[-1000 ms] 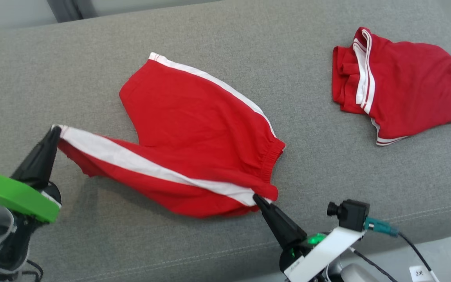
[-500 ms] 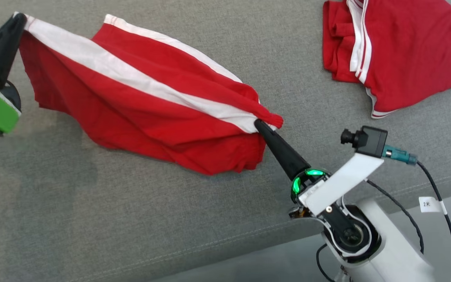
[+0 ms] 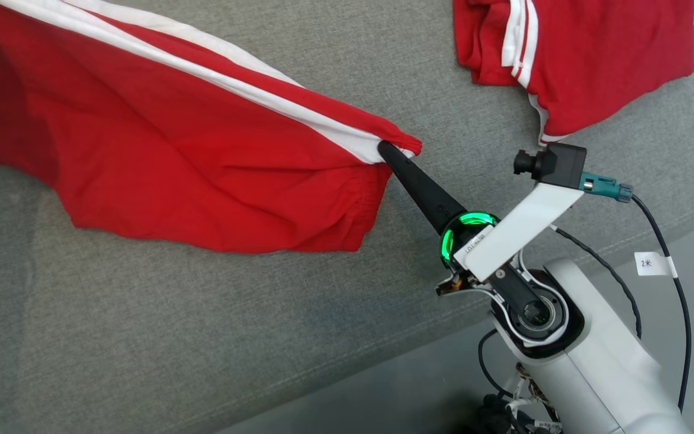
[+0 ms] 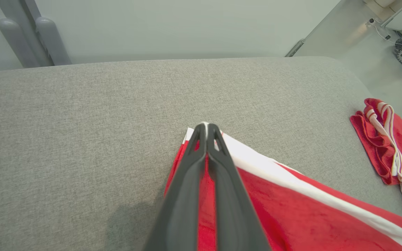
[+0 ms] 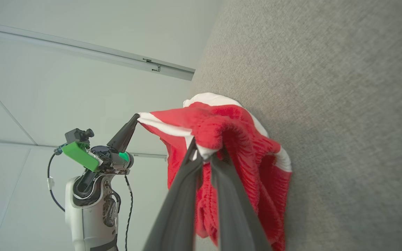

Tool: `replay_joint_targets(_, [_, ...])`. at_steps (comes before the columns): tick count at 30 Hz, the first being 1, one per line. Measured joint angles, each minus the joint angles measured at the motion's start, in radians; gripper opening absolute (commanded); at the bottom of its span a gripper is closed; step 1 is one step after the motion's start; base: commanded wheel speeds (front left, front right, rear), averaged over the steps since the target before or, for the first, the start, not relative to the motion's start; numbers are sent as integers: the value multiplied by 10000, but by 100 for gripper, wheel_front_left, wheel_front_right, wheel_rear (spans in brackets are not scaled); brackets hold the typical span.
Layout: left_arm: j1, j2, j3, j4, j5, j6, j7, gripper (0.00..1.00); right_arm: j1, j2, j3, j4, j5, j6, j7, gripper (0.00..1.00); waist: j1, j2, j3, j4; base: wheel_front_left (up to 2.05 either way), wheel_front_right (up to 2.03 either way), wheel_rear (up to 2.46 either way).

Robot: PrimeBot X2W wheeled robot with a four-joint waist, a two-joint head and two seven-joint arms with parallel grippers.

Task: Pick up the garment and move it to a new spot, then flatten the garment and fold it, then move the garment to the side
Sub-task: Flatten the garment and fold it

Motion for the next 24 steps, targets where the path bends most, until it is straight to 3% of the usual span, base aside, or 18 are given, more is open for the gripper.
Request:
replay_joint_targets(8, [-441, 73, -318, 736, 240, 2, 259, 0, -215, 35, 255, 395, 257, 0, 36, 0, 0, 0, 317, -655, 0, 0, 0])
replay_joint_targets(9, [-520, 71, -353, 830, 359, 2, 259, 0, -239, 38, 291, 430, 284, 0, 35, 14, 0, 0, 336, -717, 0, 0, 0])
replay_joint_targets(10, [-602, 71, -382, 936, 453, 2, 259, 0, -279, 40, 336, 456, 284, 0, 35, 35, 0, 0, 351, -775, 0, 0, 0])
replay_joint_targets(11, [-650, 69, -397, 1018, 514, 12, 259, 0, -333, 44, 366, 477, 295, 0, 33, 47, 0, 0, 362, -829, 0, 0, 0])
replay_joint_targets(13, [-727, 42, -472, 1200, 564, 15, 261, 2, -410, 56, 368, 479, 303, 0, -27, 96, 0, 0, 374, -912, 0, 0, 0])
replay_joint_targets(14, [-752, 15, -522, 1290, 566, 15, 261, 12, -424, 54, 368, 476, 305, 2, -71, 100, -1, 0, 375, -937, 0, 0, 0])
replay_joint_targets(15, [-768, -15, -552, 1350, 566, 15, 259, 35, -435, 50, 372, 476, 314, 2, -100, 100, -1, 0, 371, -953, 0, 0, 0])
replay_joint_targets(16, [-783, -48, -562, 1446, 571, 17, 253, 46, -452, 50, 382, 477, 376, 6, -142, 100, -1, 1, 359, -963, 0, 0, 0])
replay_joint_targets(17, [-797, -79, -560, 1603, 600, 27, 228, 71, -470, 52, 403, 493, 405, 13, -186, 100, -1, 0, 337, -970, 0, 0, 0])
replay_joint_targets(18, [-797, -88, -593, 1739, 665, 77, 215, 90, -493, 50, 422, 506, 403, 13, -203, 100, -1, 0, 306, -976, 0, 0, 0])
replay_joint_targets(19, [-797, -84, -662, 1848, 738, 86, 215, 100, -523, 50, 426, 520, 405, 15, -242, 100, -1, 0, 268, -978, 0, 0, 0])
replay_joint_targets(24, [-798, -272, -692, 2184, 742, 86, -61, 100, -559, 50, 424, 579, 424, 104, -414, 100, -1, 0, 48, -961, 0, 0, 0])
